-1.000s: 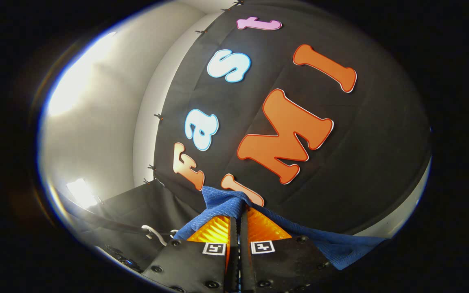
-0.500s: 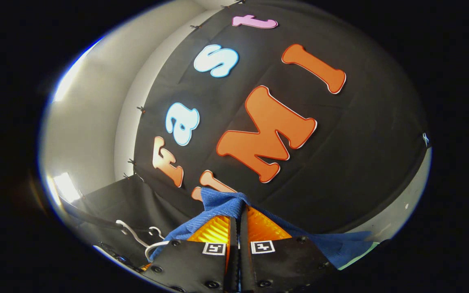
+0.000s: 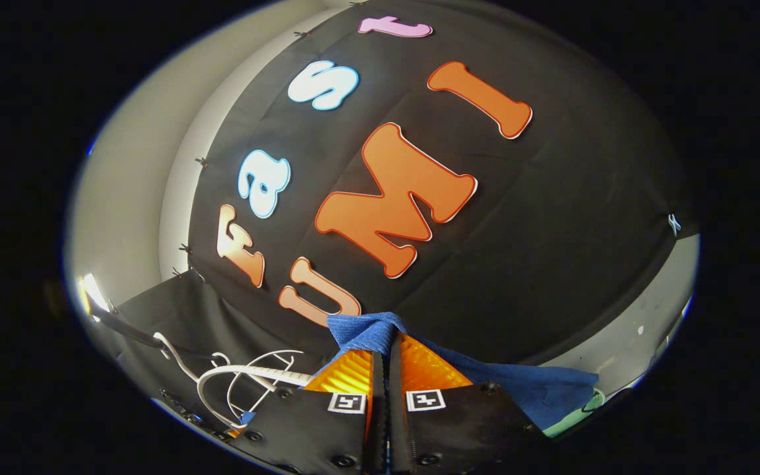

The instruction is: Grasp the clothes on the hanger with both hands and then place them into the laundry hamper below.

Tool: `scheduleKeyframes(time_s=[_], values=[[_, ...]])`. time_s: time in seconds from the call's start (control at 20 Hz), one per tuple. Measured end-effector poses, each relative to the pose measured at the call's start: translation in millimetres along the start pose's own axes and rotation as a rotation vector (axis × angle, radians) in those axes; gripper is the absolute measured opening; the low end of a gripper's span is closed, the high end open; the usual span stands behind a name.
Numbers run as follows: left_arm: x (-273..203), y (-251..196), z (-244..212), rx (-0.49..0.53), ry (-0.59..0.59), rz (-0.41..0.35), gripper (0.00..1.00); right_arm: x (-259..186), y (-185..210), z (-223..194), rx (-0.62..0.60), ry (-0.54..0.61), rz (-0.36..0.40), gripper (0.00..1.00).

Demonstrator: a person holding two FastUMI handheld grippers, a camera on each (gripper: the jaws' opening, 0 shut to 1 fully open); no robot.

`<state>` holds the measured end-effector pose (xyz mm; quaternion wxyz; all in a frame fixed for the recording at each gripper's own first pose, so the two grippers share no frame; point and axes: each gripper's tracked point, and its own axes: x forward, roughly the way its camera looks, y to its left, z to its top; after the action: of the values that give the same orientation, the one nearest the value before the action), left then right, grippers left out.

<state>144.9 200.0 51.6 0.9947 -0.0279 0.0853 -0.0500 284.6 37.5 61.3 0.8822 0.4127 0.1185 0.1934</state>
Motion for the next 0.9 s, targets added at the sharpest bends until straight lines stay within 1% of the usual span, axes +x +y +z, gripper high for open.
scheduleKeyframes(time_s=[0.15, 0.4, 0.6, 0.9], values=[[-3, 2, -13, -0.021, 0.014, 0.004, 0.01, -11, -11, -11, -0.006, 0.015, -0.023, 0.09], [-17, 5, -43, -0.068, 0.056, 0.011, 0.0, -32, -34, -32, 0.005, 0.047, -0.067, 0.09], [-28, 5, -69, -0.087, 0.097, 0.029, 0.0, -48, -46, -51, -0.023, 0.061, -0.104, 0.09], [-35, -16, -105, -0.092, 0.153, 0.027, 0.0, -70, -63, -74, -0.032, 0.081, -0.153, 0.09]])
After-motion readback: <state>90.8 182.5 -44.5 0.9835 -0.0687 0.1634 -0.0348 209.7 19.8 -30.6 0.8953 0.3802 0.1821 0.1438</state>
